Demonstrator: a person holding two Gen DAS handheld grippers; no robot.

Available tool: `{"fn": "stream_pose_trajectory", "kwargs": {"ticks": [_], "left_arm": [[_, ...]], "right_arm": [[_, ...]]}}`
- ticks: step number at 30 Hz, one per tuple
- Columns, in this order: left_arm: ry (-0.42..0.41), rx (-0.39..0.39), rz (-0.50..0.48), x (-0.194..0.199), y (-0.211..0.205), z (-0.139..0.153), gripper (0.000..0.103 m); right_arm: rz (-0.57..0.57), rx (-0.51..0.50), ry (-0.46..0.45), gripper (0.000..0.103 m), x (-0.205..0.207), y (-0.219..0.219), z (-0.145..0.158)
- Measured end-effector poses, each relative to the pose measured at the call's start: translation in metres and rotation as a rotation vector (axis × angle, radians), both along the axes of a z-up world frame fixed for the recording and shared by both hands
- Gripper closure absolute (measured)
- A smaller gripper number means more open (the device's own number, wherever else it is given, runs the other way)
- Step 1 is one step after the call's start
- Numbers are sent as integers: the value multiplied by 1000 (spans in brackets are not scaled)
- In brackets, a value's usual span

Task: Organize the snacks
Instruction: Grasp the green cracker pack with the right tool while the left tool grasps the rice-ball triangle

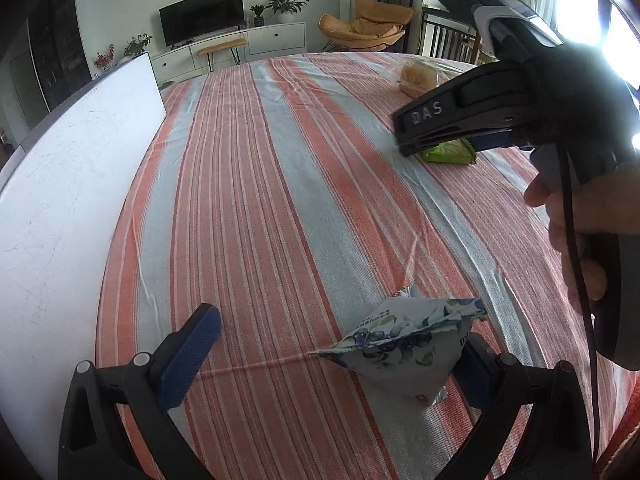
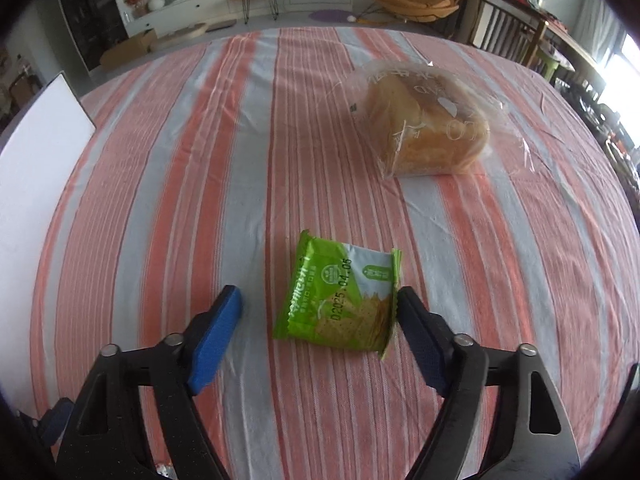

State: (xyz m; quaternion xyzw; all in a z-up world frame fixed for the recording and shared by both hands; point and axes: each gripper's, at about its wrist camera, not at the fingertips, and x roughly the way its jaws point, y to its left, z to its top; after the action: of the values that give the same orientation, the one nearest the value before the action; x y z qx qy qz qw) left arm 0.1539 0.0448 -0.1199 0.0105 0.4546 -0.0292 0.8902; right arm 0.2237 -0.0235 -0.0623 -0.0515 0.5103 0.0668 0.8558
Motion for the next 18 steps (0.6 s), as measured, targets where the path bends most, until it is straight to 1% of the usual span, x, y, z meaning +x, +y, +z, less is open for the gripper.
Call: {"fn": "stream_pose_trajectory", "kwargs": {"ticks": [4, 7, 13, 15, 18], "left_arm": [[0, 0, 0, 0, 0, 0, 0], [0, 0, 0, 0, 0, 0, 0], [0, 0, 0, 0, 0, 0, 0], [0, 0, 1, 0, 0, 0, 0], [0, 0, 0, 0, 0, 0, 0]], "right_arm": [[4, -9, 0, 50, -11, -15, 2], [-12, 26, -10, 50, -32, -36, 2], [-115, 105, -51, 50, -87, -83, -1], [-143, 116, -70, 50, -101, -88, -1], [-149, 104, -108, 49, -121, -89, -2]]}}
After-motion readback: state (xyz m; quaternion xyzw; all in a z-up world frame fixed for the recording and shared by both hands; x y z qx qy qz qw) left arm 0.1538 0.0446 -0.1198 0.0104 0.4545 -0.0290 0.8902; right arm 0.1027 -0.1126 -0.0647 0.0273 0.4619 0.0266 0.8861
